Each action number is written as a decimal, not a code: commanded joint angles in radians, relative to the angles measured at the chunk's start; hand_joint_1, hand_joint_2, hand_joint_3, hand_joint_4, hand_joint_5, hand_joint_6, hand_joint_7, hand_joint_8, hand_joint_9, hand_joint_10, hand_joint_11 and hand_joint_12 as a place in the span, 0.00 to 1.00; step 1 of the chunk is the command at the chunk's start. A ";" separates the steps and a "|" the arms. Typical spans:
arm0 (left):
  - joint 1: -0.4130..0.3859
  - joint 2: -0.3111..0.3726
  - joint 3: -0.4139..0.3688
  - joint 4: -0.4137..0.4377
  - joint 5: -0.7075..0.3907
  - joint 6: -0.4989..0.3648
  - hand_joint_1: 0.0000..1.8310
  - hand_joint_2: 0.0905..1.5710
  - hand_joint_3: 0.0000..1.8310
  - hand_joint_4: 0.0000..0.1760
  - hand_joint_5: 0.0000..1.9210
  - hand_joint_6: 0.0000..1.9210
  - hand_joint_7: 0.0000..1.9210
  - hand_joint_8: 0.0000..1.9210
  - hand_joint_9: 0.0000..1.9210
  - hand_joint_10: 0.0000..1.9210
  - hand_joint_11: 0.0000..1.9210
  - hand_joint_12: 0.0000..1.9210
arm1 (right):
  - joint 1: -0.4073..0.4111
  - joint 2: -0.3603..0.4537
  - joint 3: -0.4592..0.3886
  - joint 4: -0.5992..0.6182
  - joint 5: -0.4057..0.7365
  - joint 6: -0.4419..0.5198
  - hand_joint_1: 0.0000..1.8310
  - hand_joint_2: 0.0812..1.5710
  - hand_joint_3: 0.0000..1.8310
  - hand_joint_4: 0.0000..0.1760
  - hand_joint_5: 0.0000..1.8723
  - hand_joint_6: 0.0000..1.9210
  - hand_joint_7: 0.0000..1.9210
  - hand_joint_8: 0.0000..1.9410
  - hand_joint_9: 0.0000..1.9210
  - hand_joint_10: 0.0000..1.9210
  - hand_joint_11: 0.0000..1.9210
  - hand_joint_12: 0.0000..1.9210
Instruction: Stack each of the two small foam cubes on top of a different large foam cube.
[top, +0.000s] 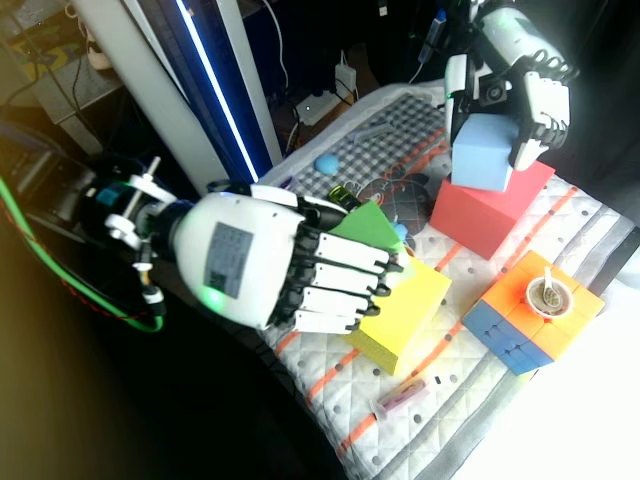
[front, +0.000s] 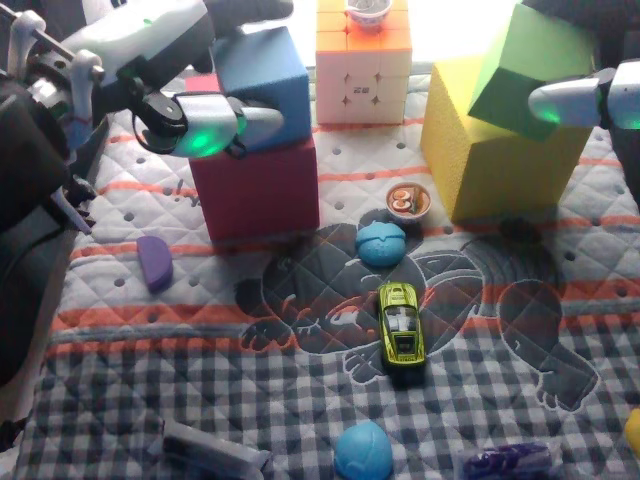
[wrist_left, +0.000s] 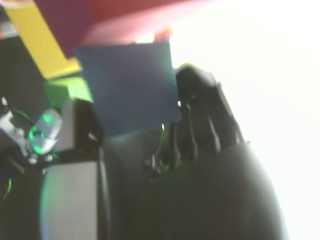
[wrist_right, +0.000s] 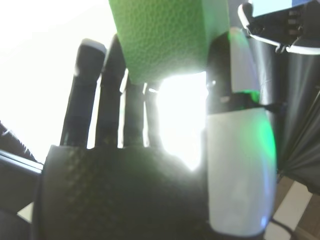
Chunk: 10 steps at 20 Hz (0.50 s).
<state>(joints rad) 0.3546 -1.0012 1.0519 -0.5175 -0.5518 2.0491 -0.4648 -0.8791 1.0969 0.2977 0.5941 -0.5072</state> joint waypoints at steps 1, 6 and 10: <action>-0.005 0.002 0.006 0.018 -0.104 -0.002 0.50 0.72 0.00 0.00 0.07 0.01 0.05 0.01 0.03 0.15 0.00 0.67 | 0.015 0.008 0.008 0.007 0.115 0.006 0.55 0.74 0.00 0.00 0.05 0.47 0.11 0.38 0.11 0.68 0.10 0.97; 0.008 0.009 0.003 0.006 -0.119 -0.002 0.43 0.69 0.00 0.91 0.00 0.00 0.00 0.00 0.00 0.00 0.00 0.01 | 0.015 0.025 0.001 0.007 0.118 0.006 0.33 0.70 0.00 0.31 0.00 0.00 0.00 0.00 0.00 0.01 0.00 0.59; 0.018 0.023 -0.008 -0.003 -0.144 -0.003 0.38 0.68 0.00 1.00 0.00 0.00 0.00 0.00 0.00 0.00 0.00 0.00 | 0.015 0.052 -0.019 0.017 0.151 0.006 0.30 0.64 0.00 0.60 0.00 0.00 0.00 0.00 0.00 0.00 0.00 0.55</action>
<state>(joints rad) 0.3794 -0.9882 1.0435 -0.5377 -0.5770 2.0483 -0.4648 -0.8364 1.0737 0.3141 0.6075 -0.5072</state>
